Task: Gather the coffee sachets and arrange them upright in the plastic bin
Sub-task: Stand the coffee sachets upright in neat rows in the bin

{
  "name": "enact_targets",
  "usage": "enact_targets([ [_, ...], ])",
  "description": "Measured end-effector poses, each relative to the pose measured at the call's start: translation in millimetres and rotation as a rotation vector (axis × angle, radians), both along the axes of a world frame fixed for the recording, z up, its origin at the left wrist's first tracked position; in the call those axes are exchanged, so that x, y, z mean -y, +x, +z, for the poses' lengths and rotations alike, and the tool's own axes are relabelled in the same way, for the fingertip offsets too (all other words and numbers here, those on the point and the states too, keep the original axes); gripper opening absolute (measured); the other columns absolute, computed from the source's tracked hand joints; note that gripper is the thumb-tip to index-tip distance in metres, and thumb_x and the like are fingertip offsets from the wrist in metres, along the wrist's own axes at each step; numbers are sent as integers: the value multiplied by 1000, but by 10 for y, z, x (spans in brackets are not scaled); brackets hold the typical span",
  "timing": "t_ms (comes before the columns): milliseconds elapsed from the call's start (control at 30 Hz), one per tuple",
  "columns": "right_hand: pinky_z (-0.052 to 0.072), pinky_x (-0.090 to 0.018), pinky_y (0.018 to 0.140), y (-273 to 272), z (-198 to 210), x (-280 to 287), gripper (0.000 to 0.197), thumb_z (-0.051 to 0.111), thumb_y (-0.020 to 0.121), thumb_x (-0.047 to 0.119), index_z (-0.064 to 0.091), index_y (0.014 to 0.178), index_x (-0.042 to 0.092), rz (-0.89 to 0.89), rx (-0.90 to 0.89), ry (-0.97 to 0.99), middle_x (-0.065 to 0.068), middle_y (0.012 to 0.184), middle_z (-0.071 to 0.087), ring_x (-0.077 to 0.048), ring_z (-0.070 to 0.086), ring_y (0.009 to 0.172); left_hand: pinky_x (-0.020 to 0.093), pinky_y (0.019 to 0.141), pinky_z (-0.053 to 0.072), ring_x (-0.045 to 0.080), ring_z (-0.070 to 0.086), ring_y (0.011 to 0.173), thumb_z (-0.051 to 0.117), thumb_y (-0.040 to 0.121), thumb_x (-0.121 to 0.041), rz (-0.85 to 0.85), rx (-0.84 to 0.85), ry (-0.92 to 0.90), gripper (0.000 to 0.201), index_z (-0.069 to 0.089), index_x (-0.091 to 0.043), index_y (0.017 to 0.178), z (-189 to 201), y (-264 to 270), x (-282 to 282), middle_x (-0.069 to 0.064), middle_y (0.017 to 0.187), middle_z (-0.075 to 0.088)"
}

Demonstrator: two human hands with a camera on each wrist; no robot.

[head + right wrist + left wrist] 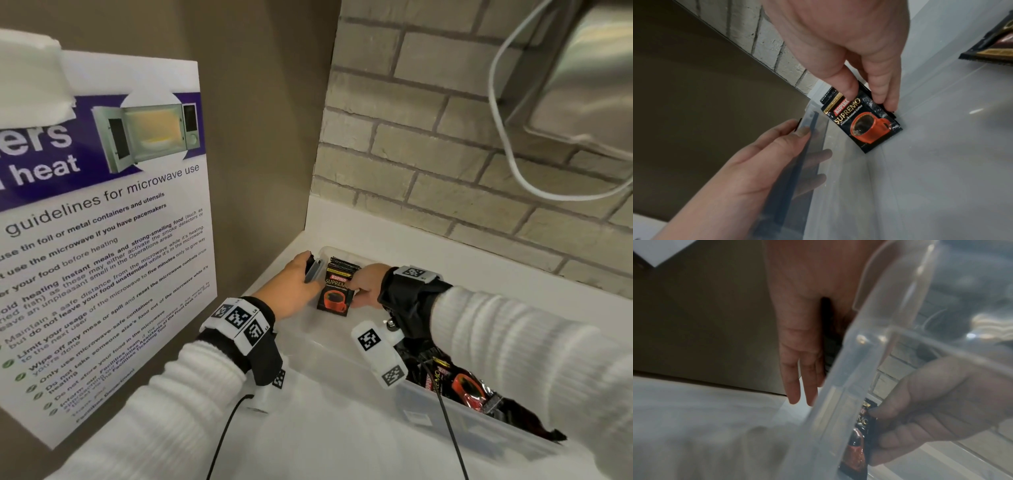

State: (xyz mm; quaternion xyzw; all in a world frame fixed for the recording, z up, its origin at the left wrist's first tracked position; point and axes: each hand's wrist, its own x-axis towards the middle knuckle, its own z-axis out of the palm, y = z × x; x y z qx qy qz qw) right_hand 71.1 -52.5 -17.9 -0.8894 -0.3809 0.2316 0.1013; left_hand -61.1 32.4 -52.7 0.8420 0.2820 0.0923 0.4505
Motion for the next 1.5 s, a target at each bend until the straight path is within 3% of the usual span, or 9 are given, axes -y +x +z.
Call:
enact_targets([
  [100,15,-18,95,-52,39,19,44,39,100,22,40,139,3,-62,-14,-18,-13,143,43,-26,39,132,30,80,41,20,47,106,47,96,-24,-2,21,-3,53,24,-13,143,3,4,10,9,141,38],
  [367,30,-21,95,46,199,207,45,49,96,16,43,136,-3,358,188,-320,-16,137,51,-25,46,127,42,93,44,29,46,122,47,96,-26,5,-4,3,60,18,-14,147,29,-12,27,9,145,35],
  [500,45,-26,88,240,289,455,43,50,93,6,45,134,-3,478,317,-457,-16,135,52,-29,52,123,38,83,45,26,51,109,47,96,-22,-3,6,10,53,24,-13,143,23,-1,28,10,139,41],
  [633,32,-27,109,347,328,766,69,60,90,29,24,147,16,419,88,-534,-1,150,31,-21,34,136,42,96,43,31,46,123,46,96,-21,3,-12,19,60,16,-16,148,10,-4,19,9,145,36],
  [800,42,-33,102,353,292,997,69,68,84,24,33,143,15,483,-107,-805,-8,144,41,-25,43,129,38,87,45,28,49,113,46,96,-21,1,-11,54,57,20,-14,146,25,19,61,11,143,38],
  [967,47,-20,77,351,292,1064,45,68,83,21,54,125,12,551,38,-683,-8,120,59,-16,54,95,32,92,39,20,43,116,46,97,-21,0,-9,55,58,18,-14,147,32,23,79,9,146,36],
  [1067,42,-5,52,371,391,1101,36,61,89,22,58,121,6,521,89,-574,-3,100,54,-12,49,83,42,100,39,32,43,125,45,97,-23,7,-42,62,61,12,-15,149,43,27,92,9,149,31],
  [1367,38,-18,61,561,628,1297,14,59,90,19,68,97,11,287,149,-184,4,69,53,-11,47,69,46,102,39,36,43,127,44,98,-25,3,-85,90,63,10,-16,150,21,39,77,10,150,29],
  [1500,38,-24,59,586,739,1371,15,57,90,17,60,85,2,180,264,-29,-5,71,53,-18,48,69,40,94,44,29,43,115,49,95,-26,24,-130,186,56,26,-13,143,43,39,61,10,143,27],
])
